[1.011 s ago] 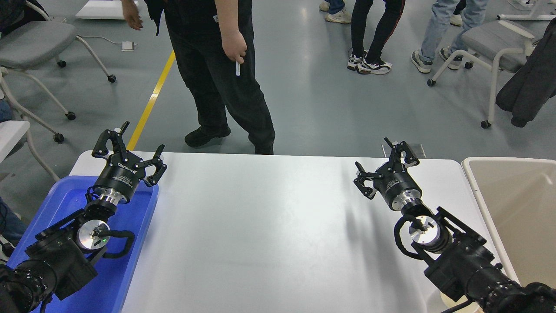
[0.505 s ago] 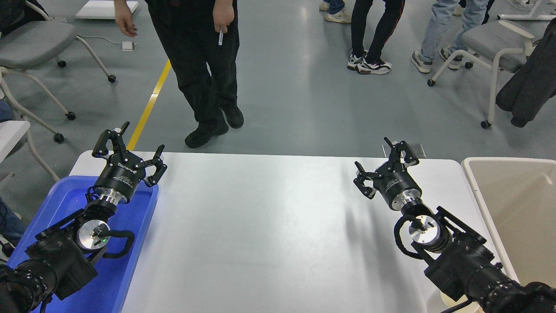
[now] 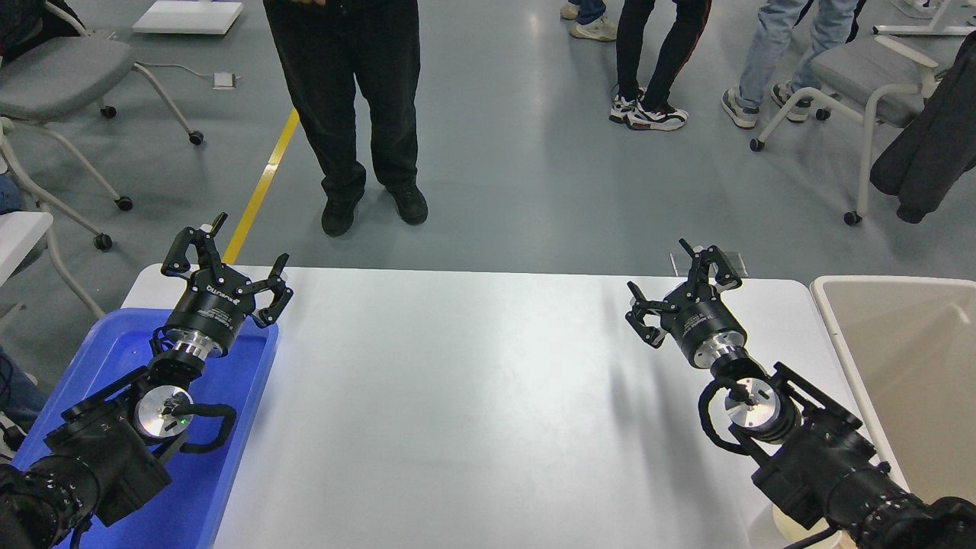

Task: Dispose of the paper cup in the dustbin

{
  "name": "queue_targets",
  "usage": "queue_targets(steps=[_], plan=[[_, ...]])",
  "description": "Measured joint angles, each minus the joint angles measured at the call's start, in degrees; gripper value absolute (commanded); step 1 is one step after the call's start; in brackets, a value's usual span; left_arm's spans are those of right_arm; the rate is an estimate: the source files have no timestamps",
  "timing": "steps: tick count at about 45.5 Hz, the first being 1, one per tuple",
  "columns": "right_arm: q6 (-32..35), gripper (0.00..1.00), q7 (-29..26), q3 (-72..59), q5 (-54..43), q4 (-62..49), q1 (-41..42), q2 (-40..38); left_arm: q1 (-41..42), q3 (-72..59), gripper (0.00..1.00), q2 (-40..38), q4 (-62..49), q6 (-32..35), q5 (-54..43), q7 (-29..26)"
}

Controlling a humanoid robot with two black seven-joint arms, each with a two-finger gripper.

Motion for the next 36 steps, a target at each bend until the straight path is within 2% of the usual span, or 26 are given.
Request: queue_targets(steps=[17, 27, 36], plan=[[0.73, 1.00, 0.04, -7.31, -2.47, 12.34, -3.57, -13.67, 0.00, 0.00, 1.00, -0.01, -0.02, 0.06, 0.00, 0.07], [1.68, 1.00, 0.90, -9.93, -8.33, 17.44, -6.54, -21.71, -0.04, 0.00, 1.00, -0.01, 0.00, 0.06, 0.00, 0.07], [1.97, 1.00, 4.27, -10.92, -15.99, 20.66, -9.10, -28.85, -0.08, 0.00, 1.00, -0.01, -0.02, 0.06, -0.01, 0.07]])
